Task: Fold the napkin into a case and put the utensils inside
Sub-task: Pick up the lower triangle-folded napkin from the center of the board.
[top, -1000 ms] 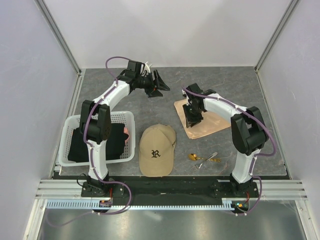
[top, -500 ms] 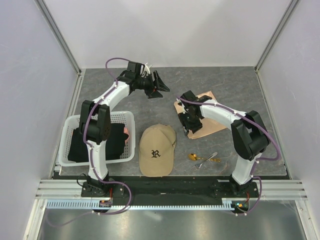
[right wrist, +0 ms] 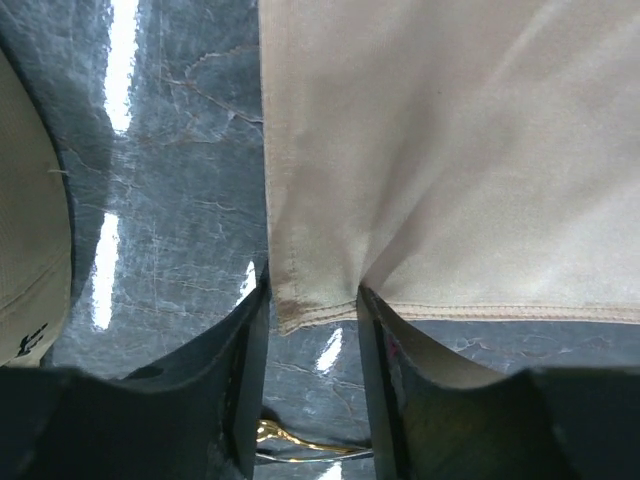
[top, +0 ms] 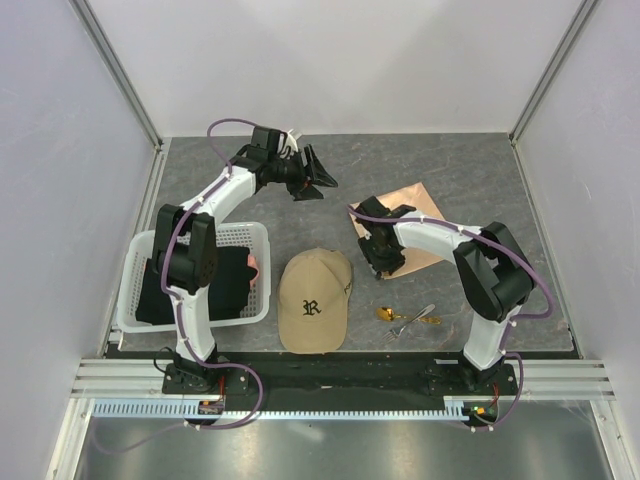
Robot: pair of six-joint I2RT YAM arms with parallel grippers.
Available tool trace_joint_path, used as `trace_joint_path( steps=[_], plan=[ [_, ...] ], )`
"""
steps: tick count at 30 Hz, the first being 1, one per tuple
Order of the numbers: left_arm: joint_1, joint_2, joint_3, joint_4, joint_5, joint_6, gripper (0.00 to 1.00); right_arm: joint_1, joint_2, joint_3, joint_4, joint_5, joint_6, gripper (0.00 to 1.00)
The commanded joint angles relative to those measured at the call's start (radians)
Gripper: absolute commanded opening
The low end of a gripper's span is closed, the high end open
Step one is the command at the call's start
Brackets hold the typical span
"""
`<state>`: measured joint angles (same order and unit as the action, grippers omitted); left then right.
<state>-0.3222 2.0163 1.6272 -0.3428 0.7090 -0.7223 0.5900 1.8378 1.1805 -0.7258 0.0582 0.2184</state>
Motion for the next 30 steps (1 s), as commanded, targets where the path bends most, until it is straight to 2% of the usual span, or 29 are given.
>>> trace_joint_path(
  steps=[1, 4, 5, 7, 8, 12, 15, 16, 19, 21, 24, 30],
  plan=[
    [0.0, -0.071, -0.021, 0.011, -0.02, -0.032, 0.71, 0.008, 0.072, -0.099, 0.069, 0.115, 0.038, 0.44],
    [0.0, -0.074, -0.018, -0.024, -0.049, -0.034, 0.71, 0.011, 0.077, -0.105, 0.081, 0.13, 0.044, 0.33],
    [0.002, -0.073, -0.018, -0.031, -0.063, -0.037, 0.72, 0.011, 0.074, -0.104, 0.081, 0.134, 0.045, 0.24],
    [0.008, -0.071, -0.03, -0.041, -0.069, -0.063, 0.71, 0.01, 0.066, -0.101, 0.089, 0.12, 0.039, 0.18],
    [0.009, -0.068, -0.036, -0.041, -0.063, -0.072, 0.71, 0.01, 0.055, -0.099, 0.092, 0.105, 0.038, 0.11],
    [0.011, -0.048, -0.044, -0.039, -0.066, -0.095, 0.72, 0.011, 0.006, -0.091, 0.092, 0.0, 0.021, 0.0],
    [0.005, 0.001, -0.014, -0.038, -0.045, -0.1, 0.79, 0.01, -0.044, -0.078, 0.086, -0.115, 0.035, 0.0],
    [0.003, 0.013, 0.006, -0.036, -0.039, -0.106, 0.84, 0.01, -0.061, -0.075, 0.086, -0.135, 0.045, 0.0],
    [-0.015, 0.054, 0.045, -0.036, -0.071, -0.097, 0.9, 0.01, -0.112, -0.062, 0.088, -0.227, 0.071, 0.0],
    [-0.027, 0.087, 0.074, -0.035, -0.077, -0.078, 0.9, 0.004, -0.14, -0.059, 0.092, -0.274, 0.099, 0.0],
    [-0.034, 0.127, 0.095, -0.035, -0.097, -0.074, 0.83, -0.019, -0.166, -0.068, 0.112, -0.325, 0.127, 0.0],
    [-0.041, 0.177, 0.109, -0.035, -0.118, -0.057, 0.78, -0.103, -0.206, -0.119, 0.18, -0.415, 0.174, 0.0]
  ],
)
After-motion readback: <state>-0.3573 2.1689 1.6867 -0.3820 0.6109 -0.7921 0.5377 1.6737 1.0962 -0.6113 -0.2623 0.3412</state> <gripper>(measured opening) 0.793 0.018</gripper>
